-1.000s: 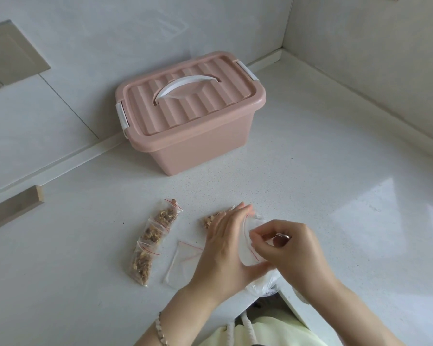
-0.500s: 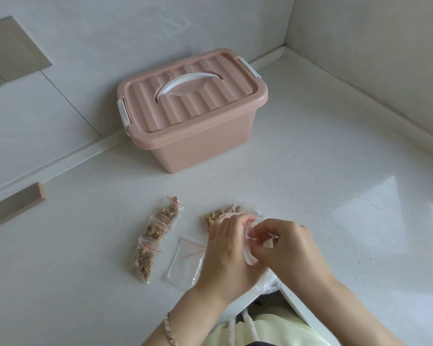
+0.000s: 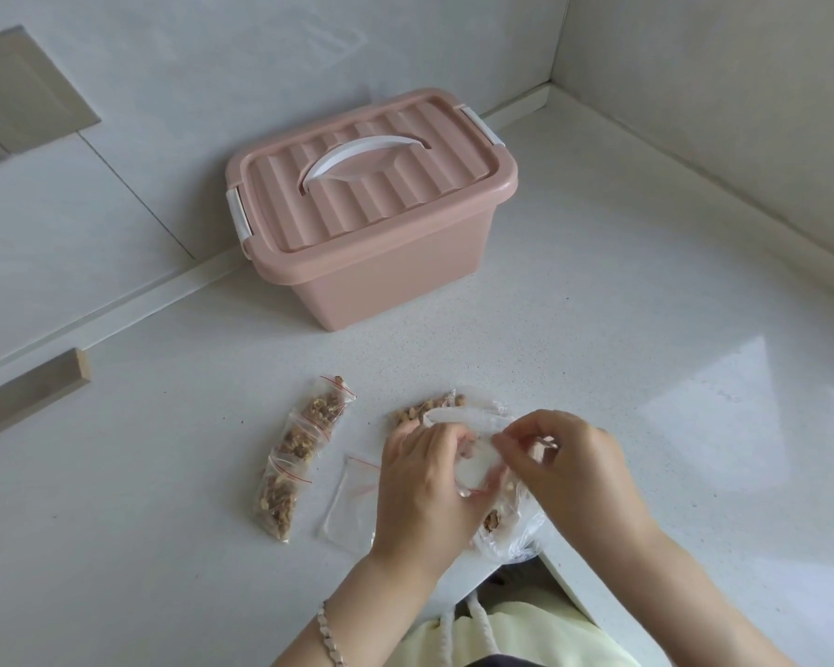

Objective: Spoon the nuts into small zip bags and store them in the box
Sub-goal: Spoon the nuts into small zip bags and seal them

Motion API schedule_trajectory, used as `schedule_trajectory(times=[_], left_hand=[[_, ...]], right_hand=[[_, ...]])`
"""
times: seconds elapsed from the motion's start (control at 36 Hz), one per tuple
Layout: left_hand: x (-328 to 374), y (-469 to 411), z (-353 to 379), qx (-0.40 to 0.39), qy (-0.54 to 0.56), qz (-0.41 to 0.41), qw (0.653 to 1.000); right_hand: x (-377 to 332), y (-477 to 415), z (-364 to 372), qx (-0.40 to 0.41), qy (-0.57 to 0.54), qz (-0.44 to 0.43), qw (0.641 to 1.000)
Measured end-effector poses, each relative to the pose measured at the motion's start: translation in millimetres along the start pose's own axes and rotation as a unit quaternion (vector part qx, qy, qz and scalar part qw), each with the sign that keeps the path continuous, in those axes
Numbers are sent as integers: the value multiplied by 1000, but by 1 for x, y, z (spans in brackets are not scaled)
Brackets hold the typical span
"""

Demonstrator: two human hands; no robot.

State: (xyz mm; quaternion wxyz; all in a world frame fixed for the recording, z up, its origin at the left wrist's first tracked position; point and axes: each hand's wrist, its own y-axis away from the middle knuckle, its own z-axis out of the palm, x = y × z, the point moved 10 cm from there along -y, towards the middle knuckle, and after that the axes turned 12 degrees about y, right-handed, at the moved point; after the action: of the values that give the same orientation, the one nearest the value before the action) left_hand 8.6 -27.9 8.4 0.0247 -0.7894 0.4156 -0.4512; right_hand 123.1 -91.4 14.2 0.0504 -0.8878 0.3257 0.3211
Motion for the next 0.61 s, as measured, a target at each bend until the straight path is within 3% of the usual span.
schedule_trajectory(times=[0.19,0.36,0.61], left_hand=[[-68,28,7,-78,20,-253,964],[-92,36,24,-129,35,-328,935],[-110,34,56,-200,104,-393,891]], right_hand=[[42,8,-28,36,-48,63,996],[89,17,-23,30,-141,135,980],[109,21,33,-10,-168,126,978]])
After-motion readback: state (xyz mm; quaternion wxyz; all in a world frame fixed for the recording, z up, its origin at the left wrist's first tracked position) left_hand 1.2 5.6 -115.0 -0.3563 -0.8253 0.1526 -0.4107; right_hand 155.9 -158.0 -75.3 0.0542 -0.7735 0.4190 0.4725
